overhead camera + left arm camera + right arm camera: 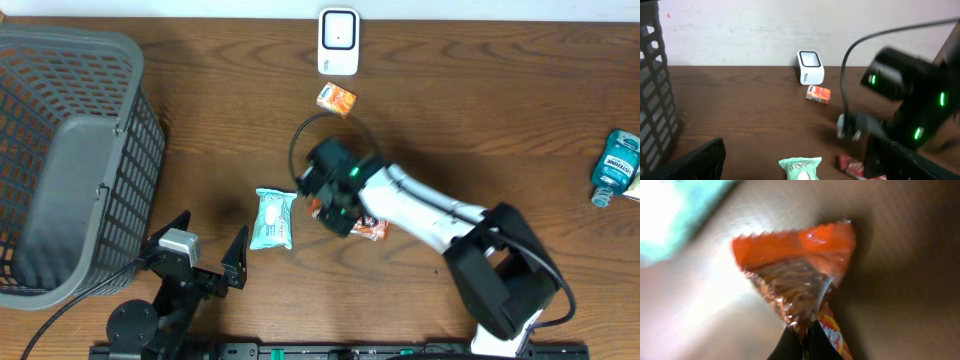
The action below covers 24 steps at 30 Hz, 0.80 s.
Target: Scan the item barcode
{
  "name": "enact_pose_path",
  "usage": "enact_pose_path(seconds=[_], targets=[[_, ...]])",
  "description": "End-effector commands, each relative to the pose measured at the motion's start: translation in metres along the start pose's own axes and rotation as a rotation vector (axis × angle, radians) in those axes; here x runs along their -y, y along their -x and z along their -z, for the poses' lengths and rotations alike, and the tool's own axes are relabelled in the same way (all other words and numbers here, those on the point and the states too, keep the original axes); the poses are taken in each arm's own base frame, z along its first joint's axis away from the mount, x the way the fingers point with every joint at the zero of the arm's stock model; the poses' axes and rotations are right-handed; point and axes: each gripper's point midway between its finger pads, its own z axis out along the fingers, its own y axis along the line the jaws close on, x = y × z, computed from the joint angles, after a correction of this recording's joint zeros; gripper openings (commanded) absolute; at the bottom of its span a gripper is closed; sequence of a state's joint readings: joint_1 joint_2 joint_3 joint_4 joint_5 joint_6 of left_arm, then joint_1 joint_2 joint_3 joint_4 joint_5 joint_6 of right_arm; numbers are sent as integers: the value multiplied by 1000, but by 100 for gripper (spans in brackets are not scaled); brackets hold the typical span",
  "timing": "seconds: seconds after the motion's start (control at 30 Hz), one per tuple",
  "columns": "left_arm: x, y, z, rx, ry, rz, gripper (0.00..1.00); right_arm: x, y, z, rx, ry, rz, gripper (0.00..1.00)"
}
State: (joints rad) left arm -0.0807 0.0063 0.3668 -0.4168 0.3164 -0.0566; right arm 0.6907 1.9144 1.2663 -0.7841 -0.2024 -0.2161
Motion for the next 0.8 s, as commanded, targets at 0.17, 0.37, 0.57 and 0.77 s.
enact_pose_path(seconds=[0.17, 0.37, 0.57, 0.77], targets=[[3, 0, 0, 1, -17, 11, 98, -30, 43, 123, 379, 871, -176, 1], [3, 0, 0, 1, -17, 11, 98, -19, 21, 90, 235, 665, -154, 47], [3, 0, 0, 1, -17, 11, 98, 5, 8, 37, 47, 214, -56, 99], [3, 0, 0, 1, -17, 11, 98, 2, 9, 1, -36, -244, 132, 99]])
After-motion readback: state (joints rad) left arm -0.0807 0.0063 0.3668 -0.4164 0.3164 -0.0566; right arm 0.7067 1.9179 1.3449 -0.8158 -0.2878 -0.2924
